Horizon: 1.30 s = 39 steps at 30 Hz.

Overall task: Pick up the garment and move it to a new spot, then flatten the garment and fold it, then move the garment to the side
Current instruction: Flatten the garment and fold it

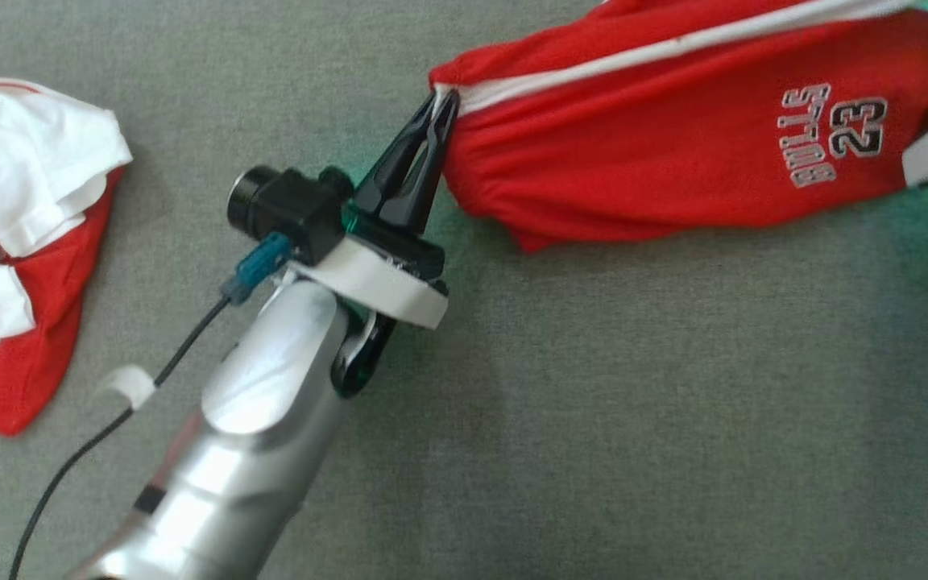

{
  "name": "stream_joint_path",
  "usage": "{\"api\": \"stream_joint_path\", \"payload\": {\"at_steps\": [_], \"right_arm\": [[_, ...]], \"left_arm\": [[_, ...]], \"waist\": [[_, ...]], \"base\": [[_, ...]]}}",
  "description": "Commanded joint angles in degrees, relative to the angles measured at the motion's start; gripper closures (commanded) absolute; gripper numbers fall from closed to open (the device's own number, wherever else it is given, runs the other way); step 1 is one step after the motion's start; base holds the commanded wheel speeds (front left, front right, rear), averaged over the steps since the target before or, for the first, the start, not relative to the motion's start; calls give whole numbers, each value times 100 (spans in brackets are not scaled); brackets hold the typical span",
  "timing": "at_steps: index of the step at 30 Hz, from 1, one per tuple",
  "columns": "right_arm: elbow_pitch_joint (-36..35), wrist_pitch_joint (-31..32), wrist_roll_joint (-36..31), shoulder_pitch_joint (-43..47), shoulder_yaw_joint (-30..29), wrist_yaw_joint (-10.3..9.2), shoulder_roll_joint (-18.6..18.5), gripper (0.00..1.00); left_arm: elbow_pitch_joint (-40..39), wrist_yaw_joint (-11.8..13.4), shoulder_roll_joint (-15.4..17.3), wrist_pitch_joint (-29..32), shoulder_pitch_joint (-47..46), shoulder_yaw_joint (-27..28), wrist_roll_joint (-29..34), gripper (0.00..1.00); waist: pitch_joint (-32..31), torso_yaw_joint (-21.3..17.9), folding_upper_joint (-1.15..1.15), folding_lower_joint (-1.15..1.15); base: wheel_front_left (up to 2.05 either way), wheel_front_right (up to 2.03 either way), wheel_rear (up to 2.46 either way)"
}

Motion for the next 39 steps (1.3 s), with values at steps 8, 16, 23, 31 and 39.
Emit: {"api": "stream_joint_path", "payload": {"at_steps": [8, 16, 23, 31, 39], "right_arm": [[825, -102, -172, -975, 562, -5, -244, 100], [1663, -429, -136, -1677, 965, -5, -58, 100], [2149, -751, 178, -1914, 1081, -5, 67, 0], [2537, -603, 885, -1631, 1142, -5, -33, 0], [2760, 714, 1879, -1090, 1504, -5, -314, 0]], "left_arm": [[395, 13, -3, -107, -775, -7, -79, 100], [231, 11, -23, -117, -915, 136, 23, 79], [-40, 11, -27, -117, -764, 267, 85, 0], [-1275, 411, -28, -118, 284, 1281, 672, 0], [-2553, 614, -29, -118, 1646, 1817, 1092, 0]], "waist": [[352, 127, 0, -1], [578, 141, 0, -1], [600, 168, 0, -1], [328, 226, 0, -1], [98, 495, 0, -1]], "base": [[0, 0, 0], [0, 0, 0], [0, 0, 0], [0, 0, 0], [0, 0, 0]]}}
